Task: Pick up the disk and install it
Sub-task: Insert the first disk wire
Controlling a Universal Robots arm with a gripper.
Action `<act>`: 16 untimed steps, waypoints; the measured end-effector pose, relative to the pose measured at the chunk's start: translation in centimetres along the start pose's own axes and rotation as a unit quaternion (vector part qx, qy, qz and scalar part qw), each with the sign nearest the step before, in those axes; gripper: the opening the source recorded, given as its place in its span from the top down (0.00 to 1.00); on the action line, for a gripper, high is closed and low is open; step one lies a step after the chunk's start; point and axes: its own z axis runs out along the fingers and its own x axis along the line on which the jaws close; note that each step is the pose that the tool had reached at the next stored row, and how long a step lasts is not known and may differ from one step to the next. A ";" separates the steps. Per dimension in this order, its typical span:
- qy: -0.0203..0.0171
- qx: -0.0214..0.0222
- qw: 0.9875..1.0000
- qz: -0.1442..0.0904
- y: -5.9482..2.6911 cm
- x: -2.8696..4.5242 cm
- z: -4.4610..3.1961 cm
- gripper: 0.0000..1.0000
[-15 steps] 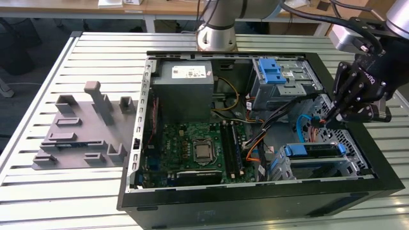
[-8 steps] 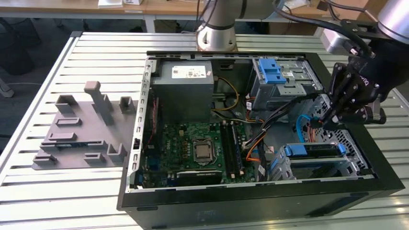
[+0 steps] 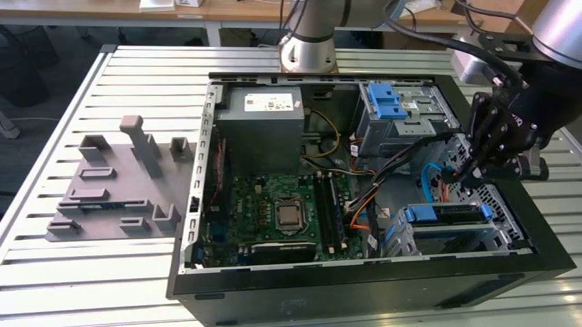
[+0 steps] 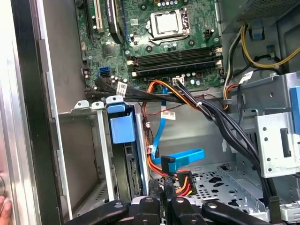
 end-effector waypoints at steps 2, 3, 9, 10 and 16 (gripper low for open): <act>0.000 0.001 1.000 -0.009 0.00 0.05 0.06 0.84; 0.000 0.001 1.000 -0.013 0.01 0.08 0.10 0.84; -0.001 0.005 1.000 -0.025 0.12 0.65 0.33 0.84; -0.001 0.006 1.000 -0.026 0.15 0.76 0.38 0.84; -0.006 0.011 0.999 -0.031 0.50 1.11 0.52 0.84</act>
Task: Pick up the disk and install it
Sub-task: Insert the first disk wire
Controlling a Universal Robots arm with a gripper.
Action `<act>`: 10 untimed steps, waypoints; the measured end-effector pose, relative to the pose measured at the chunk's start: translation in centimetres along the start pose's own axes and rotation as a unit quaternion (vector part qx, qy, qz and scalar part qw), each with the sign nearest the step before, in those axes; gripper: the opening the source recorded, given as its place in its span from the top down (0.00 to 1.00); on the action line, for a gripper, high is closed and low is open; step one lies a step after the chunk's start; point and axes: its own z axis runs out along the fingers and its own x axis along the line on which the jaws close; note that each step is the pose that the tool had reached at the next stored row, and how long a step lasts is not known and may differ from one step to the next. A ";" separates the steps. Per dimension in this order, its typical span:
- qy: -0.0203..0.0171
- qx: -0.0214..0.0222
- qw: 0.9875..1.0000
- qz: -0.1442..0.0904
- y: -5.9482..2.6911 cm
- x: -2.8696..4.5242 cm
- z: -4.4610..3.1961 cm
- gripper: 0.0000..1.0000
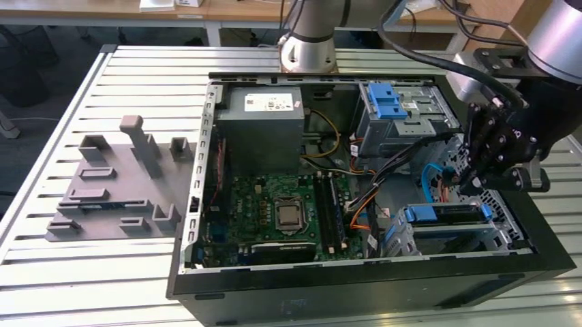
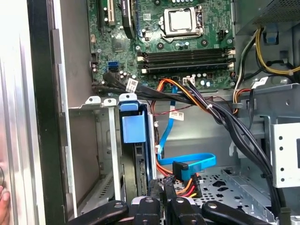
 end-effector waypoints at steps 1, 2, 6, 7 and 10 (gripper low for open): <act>-0.002 0.001 1.000 0.000 0.11 0.03 0.01 0.84; -0.003 0.003 1.000 0.000 0.20 0.07 0.05 0.84; -0.006 0.009 1.000 -0.001 0.44 0.47 0.21 0.84; -0.006 0.010 1.000 -0.002 0.47 0.60 0.27 0.84; -0.008 0.013 1.000 -0.003 0.58 0.95 0.46 0.84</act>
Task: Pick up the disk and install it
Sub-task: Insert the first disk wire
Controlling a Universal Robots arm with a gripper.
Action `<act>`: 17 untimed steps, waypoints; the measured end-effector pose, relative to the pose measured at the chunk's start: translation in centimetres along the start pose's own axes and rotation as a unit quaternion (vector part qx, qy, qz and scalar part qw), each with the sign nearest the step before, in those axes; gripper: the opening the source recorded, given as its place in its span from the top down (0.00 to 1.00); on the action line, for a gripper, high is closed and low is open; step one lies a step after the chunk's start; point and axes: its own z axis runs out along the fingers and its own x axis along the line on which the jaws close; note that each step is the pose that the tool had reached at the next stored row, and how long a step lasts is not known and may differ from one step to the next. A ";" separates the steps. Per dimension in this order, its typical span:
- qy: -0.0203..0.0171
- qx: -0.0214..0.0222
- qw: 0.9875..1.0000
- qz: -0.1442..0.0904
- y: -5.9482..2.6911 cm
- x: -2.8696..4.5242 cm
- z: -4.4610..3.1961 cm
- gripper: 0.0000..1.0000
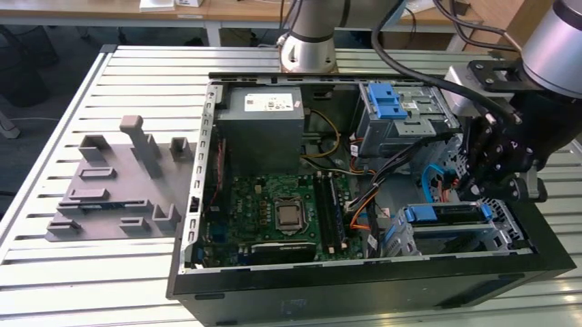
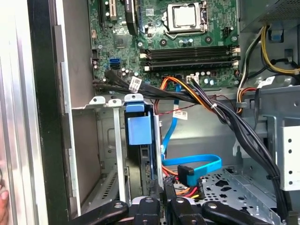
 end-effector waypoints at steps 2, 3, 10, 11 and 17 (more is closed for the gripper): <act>-0.002 0.002 1.000 0.000 0.10 0.18 0.10 0.84; -0.004 0.004 1.000 0.000 0.16 0.27 0.15 0.84; -0.012 0.008 1.000 -0.002 0.53 0.92 0.28 0.84; -0.013 0.008 1.000 -0.004 0.55 0.93 0.27 0.84; -0.016 0.013 1.000 -0.015 0.72 1.04 0.37 0.84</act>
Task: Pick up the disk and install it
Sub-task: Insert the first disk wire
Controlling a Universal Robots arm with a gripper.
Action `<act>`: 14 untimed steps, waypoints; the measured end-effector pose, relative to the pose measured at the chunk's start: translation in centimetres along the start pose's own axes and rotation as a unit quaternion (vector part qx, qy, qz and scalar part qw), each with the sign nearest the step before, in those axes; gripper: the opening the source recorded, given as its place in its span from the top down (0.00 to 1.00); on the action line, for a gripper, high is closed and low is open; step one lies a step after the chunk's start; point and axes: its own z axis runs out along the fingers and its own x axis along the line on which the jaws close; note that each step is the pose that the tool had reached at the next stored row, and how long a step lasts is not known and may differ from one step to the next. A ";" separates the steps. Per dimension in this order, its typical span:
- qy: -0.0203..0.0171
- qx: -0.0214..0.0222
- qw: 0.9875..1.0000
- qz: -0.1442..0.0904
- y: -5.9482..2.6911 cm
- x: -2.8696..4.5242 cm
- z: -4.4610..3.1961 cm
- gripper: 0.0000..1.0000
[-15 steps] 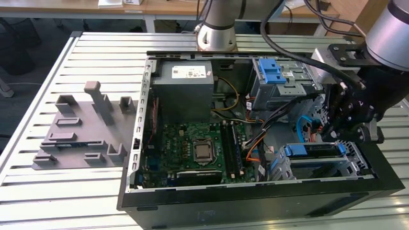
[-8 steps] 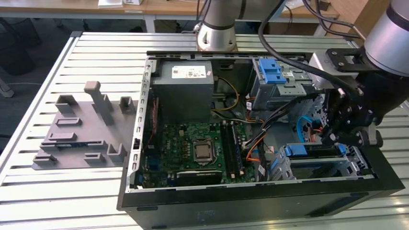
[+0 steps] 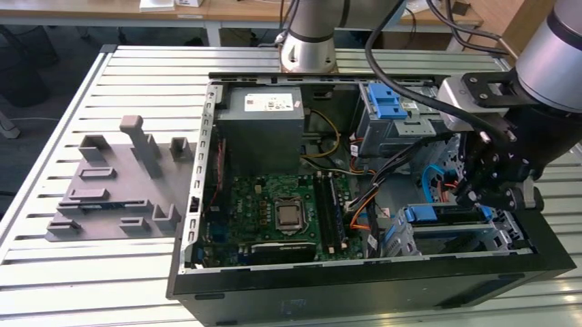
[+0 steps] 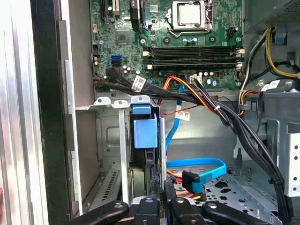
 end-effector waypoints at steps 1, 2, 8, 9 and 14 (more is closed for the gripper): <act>0.000 0.002 1.000 -0.001 0.03 0.02 0.03 0.84; -0.001 0.003 1.000 -0.003 0.06 0.06 0.06 0.84; -0.005 0.006 1.000 -0.011 0.23 0.45 0.29 0.84; -0.007 0.007 1.000 -0.012 0.26 0.51 0.33 0.84; -0.015 0.008 1.000 -0.017 0.39 0.87 0.40 0.84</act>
